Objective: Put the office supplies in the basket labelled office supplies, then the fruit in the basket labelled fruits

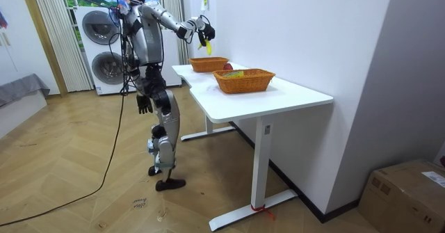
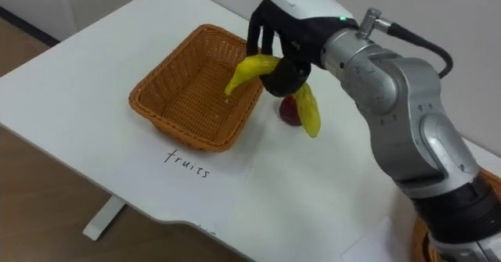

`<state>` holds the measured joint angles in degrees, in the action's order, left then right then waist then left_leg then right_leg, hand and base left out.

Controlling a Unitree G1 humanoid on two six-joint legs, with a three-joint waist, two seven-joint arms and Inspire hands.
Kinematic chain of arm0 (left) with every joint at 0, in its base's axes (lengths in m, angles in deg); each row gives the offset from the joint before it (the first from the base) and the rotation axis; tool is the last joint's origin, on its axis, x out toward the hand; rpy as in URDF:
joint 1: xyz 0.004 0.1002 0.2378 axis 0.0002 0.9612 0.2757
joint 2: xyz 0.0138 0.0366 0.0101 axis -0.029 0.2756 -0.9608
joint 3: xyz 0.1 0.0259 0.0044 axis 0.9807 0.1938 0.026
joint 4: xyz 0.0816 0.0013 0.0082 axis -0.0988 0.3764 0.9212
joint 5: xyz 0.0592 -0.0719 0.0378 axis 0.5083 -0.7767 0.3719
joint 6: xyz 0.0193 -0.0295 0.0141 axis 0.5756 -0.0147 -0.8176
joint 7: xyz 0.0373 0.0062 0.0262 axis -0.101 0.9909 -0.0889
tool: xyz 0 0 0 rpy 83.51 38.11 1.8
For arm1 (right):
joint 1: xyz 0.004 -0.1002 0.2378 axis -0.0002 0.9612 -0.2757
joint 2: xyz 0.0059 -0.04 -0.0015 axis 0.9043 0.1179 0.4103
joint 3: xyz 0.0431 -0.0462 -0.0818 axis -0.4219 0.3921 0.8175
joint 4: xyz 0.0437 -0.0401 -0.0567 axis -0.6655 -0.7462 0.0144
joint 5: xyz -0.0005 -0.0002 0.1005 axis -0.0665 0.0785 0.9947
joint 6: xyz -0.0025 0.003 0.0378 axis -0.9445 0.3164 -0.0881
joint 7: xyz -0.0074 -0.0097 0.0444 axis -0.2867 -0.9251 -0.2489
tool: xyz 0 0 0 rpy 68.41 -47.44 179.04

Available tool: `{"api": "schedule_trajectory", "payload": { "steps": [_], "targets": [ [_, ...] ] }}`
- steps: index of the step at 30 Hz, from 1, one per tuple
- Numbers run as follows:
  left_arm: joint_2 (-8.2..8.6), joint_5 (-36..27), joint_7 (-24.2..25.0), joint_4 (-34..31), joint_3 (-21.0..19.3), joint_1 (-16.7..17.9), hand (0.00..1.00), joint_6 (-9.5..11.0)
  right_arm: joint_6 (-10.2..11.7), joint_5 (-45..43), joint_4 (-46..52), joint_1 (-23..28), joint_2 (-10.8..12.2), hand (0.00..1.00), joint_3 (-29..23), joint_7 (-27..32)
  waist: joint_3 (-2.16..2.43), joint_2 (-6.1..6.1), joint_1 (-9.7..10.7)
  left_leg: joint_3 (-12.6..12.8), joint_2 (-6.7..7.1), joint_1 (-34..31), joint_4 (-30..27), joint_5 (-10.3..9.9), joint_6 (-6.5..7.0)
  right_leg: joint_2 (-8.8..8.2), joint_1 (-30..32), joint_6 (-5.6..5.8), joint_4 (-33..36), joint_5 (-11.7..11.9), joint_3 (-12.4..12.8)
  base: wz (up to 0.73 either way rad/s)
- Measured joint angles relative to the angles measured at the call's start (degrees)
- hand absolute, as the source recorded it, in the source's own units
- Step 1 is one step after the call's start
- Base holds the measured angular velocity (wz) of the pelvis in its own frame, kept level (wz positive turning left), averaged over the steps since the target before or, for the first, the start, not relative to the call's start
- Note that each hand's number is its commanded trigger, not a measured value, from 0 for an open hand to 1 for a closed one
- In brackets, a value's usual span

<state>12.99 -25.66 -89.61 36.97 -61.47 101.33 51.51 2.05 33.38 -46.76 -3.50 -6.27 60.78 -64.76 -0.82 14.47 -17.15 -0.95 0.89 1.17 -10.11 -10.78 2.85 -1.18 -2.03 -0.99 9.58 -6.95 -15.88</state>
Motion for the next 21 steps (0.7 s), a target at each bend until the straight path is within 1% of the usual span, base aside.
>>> {"api": "schedule_trajectory", "payload": {
  "steps": [1, 3, 4, 7, 10, 15, 18, 21],
  "targets": [
    [0.00, 0.0, -0.4, 0.0, 0.1, 0.0, 0.00, 0.0, 0.1, 0.0, 0.0, 0.0, 0.0, 1.00, 0.0, 0.4, 0.00, 0.00, -0.3, 0.0, -0.03, 0.0, 0.0, 0.0, 0.00, 0.02, 0.0, 0.00, 0.0, 0.0, 0.0, 0.00],
    [-0.02, 0.0, -0.6, 0.0, 0.1, 0.1, 0.00, 0.0, 0.5, -0.3, 0.0, 0.0, 0.8, 1.00, 0.0, 1.4, 0.00, 0.00, -0.5, 0.0, -0.07, 0.1, 0.1, 0.0, -0.01, 0.06, 0.0, 0.00, 0.0, 0.0, 0.1, 0.00],
    [-0.05, 0.0, -0.8, 0.0, 0.7, 0.2, 0.00, 0.0, 0.6, -0.4, -0.2, 0.0, 2.0, 1.00, 0.0, 2.2, -0.01, -0.01, -0.5, 0.0, -0.10, 0.2, 0.1, 0.0, -0.01, 0.08, -0.1, 0.00, 0.0, 0.0, 0.1, 0.00],
    [0.11, 0.0, -0.8, 0.0, 2.4, 0.2, 0.00, 0.1, 1.5, -0.4, -1.3, 0.0, 4.2, 1.00, 0.9, 4.1, -0.02, 0.00, -0.6, 0.0, -0.08, 0.1, 0.1, 0.0, -0.03, 0.07, -0.1, 0.00, 0.0, 0.0, 0.1, 0.00],
    [0.20, 0.0, -0.8, 0.0, 2.9, 0.3, 0.00, 0.2, 2.3, -0.3, -2.0, 0.0, 4.9, 1.00, 1.6, 4.5, -0.12, 0.14, -0.8, 0.0, -0.07, 0.1, 0.1, 0.0, -0.03, 0.06, -0.1, 0.00, 0.0, 0.0, 0.1, 0.00],
    [0.17, 0.0, -0.8, 0.0, 3.5, 0.3, 0.00, 0.2, 3.1, -0.1, -2.1, 0.0, 5.2, 1.00, 1.6, 6.1, -0.19, 0.06, -0.8, -0.1, -0.07, 0.1, 0.2, 0.0, -0.03, 0.06, -0.1, 0.00, 0.0, 0.0, 0.0, 0.00],
    [0.31, 0.0, -0.8, 0.0, 3.7, 0.3, 0.00, 0.1, 3.1, -0.3, -2.1, 0.0, 6.1, 1.00, 1.7, 7.1, -0.22, 0.02, -0.9, -0.1, -0.09, 0.1, 0.4, 0.0, -0.03, 0.07, -0.1, 0.00, 0.0, 0.0, -0.1, 0.00],
    [0.25, 0.0, -0.7, 0.6, 3.8, 0.1, 0.00, 0.1, 3.0, -0.4, -2.3, 0.0, 6.8, 1.00, 2.4, 8.8, -0.23, 0.01, -1.4, -0.1, -0.11, 0.3, 0.6, 0.0, -0.03, 0.11, -0.1, 0.00, -0.1, 0.0, -0.1, 0.00]
  ]
}}
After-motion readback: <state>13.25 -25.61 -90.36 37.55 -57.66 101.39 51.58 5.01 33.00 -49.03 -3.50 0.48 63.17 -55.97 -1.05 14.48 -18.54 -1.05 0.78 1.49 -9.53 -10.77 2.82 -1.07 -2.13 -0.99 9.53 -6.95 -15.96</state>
